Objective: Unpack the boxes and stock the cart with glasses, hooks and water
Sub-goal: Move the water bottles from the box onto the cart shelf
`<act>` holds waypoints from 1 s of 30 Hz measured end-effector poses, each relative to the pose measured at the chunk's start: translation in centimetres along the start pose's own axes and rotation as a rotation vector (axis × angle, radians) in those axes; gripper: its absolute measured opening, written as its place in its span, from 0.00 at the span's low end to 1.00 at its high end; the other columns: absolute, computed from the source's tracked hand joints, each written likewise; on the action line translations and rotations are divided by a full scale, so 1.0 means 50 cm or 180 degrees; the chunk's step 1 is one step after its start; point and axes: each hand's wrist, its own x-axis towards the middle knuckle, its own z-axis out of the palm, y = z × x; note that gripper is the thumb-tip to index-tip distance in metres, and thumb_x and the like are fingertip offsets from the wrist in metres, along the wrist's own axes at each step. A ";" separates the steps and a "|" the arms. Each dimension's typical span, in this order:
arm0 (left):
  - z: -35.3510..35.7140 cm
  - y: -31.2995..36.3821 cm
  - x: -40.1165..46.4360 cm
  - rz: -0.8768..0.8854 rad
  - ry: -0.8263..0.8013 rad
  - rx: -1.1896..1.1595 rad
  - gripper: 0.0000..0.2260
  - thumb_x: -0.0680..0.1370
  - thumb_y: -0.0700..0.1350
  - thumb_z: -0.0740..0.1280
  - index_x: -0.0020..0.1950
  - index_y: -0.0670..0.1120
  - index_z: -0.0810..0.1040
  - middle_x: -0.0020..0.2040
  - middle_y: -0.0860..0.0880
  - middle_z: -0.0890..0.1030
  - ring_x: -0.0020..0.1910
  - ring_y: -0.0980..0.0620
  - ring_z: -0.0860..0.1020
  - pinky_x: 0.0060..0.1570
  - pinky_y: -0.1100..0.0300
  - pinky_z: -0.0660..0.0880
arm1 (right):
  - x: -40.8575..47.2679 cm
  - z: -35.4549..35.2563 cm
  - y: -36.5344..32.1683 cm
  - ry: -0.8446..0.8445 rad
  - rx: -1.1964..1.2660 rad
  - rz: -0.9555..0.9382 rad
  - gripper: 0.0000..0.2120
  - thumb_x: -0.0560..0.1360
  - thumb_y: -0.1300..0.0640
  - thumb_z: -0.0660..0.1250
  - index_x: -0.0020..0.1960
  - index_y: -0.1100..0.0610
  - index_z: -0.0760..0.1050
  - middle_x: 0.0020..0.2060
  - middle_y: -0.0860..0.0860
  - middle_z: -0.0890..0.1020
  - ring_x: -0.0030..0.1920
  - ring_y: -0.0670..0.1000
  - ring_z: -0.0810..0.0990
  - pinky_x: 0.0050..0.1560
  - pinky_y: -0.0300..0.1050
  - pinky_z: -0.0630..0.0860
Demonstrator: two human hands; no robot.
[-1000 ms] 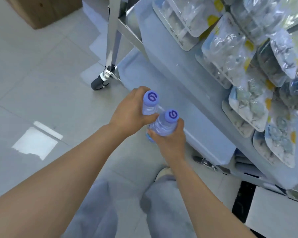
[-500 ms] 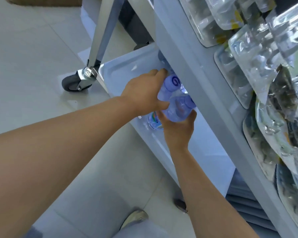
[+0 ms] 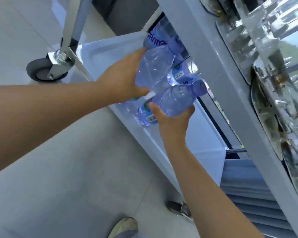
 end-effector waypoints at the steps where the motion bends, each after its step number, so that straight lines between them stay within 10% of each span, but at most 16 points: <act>1: 0.004 -0.012 -0.022 -0.0125 -0.0021 0.0071 0.28 0.67 0.50 0.73 0.63 0.45 0.66 0.50 0.53 0.71 0.47 0.49 0.72 0.43 0.58 0.66 | -0.003 -0.004 0.011 -0.0012 -0.0002 0.0123 0.34 0.61 0.66 0.78 0.59 0.54 0.65 0.54 0.49 0.76 0.49 0.43 0.79 0.49 0.37 0.77; 5: 0.038 -0.023 -0.125 -0.0797 -0.0501 0.0907 0.29 0.72 0.47 0.70 0.67 0.40 0.63 0.62 0.41 0.67 0.61 0.41 0.68 0.56 0.48 0.70 | -0.019 0.000 0.041 -0.0067 0.0054 0.0339 0.38 0.63 0.65 0.78 0.65 0.55 0.60 0.56 0.49 0.75 0.51 0.43 0.79 0.54 0.41 0.77; 9: 0.088 0.023 -0.150 -0.0397 -0.0990 0.1539 0.20 0.76 0.47 0.63 0.64 0.40 0.63 0.61 0.42 0.66 0.61 0.44 0.67 0.56 0.54 0.68 | -0.025 0.018 0.062 -0.0107 0.0038 0.0321 0.33 0.65 0.65 0.76 0.62 0.55 0.61 0.42 0.46 0.77 0.33 0.37 0.76 0.41 0.33 0.75; 15: 0.132 0.002 -0.116 -0.0099 -0.1503 0.2005 0.18 0.77 0.42 0.60 0.66 0.39 0.65 0.60 0.42 0.68 0.60 0.44 0.69 0.59 0.52 0.71 | -0.028 0.013 0.091 -0.0153 -0.0184 0.0335 0.27 0.64 0.57 0.78 0.55 0.54 0.64 0.43 0.51 0.78 0.39 0.40 0.76 0.43 0.33 0.73; 20: 0.166 -0.004 -0.096 0.0031 -0.1534 0.2278 0.19 0.78 0.44 0.59 0.68 0.40 0.65 0.61 0.42 0.68 0.61 0.44 0.69 0.56 0.54 0.69 | -0.001 -0.005 0.102 -0.0022 -0.0100 0.0220 0.26 0.65 0.62 0.78 0.55 0.56 0.66 0.41 0.44 0.76 0.35 0.32 0.76 0.38 0.27 0.72; 30: 0.342 0.025 -0.058 0.0038 -0.1071 0.1860 0.24 0.77 0.46 0.60 0.71 0.39 0.61 0.67 0.42 0.65 0.67 0.44 0.63 0.64 0.55 0.60 | 0.088 -0.080 0.158 0.0476 -0.0244 0.0353 0.25 0.66 0.61 0.77 0.55 0.56 0.65 0.48 0.52 0.77 0.43 0.47 0.78 0.37 0.26 0.73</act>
